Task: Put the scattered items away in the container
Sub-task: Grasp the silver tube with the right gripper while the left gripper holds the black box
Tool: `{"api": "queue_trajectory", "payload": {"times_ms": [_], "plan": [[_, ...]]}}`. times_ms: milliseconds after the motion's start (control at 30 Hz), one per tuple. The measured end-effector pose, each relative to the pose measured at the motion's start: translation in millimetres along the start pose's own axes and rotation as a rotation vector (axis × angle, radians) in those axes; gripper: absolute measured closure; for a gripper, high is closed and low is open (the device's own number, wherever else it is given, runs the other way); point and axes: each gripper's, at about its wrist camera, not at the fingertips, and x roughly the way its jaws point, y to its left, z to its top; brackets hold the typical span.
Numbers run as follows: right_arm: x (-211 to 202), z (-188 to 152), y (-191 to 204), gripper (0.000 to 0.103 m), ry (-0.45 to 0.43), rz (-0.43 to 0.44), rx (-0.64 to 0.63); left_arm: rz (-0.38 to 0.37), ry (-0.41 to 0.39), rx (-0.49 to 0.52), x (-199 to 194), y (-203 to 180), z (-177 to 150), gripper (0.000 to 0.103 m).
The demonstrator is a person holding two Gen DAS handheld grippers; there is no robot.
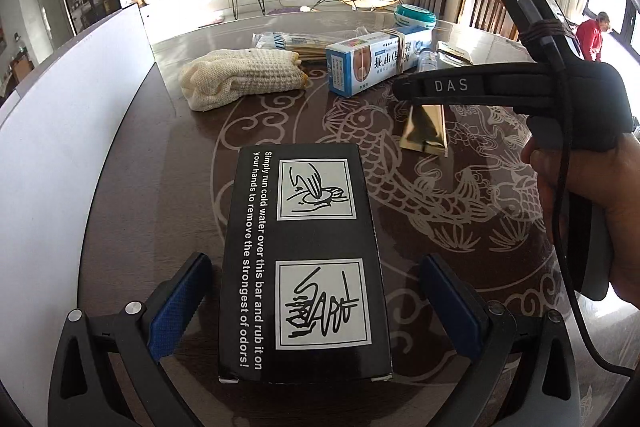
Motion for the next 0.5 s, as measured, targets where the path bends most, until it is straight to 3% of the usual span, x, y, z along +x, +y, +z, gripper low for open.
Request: {"api": "queue_trajectory", "payload": {"times_ms": [67, 267, 400, 500], "plan": [[-5, -7, -8, 0.07, -0.001, 0.026, -0.012, 0.0, 0.0, 0.0, -1, 0, 0, 0.0], [-45, -62, -14, 0.07, 0.013, 0.131, -0.147, 0.001, 0.0, -0.001, -1, -1, -1, 0.0], [-76, -106, -23, 0.069, -0.012, 0.095, -0.207, 0.001, 0.0, -0.001, -1, -1, -1, 0.0], [-82, -115, -31, 0.065, -0.018, 0.083, -0.161, 0.002, 0.0, -0.001, -1, -1, -1, 0.0]]}}
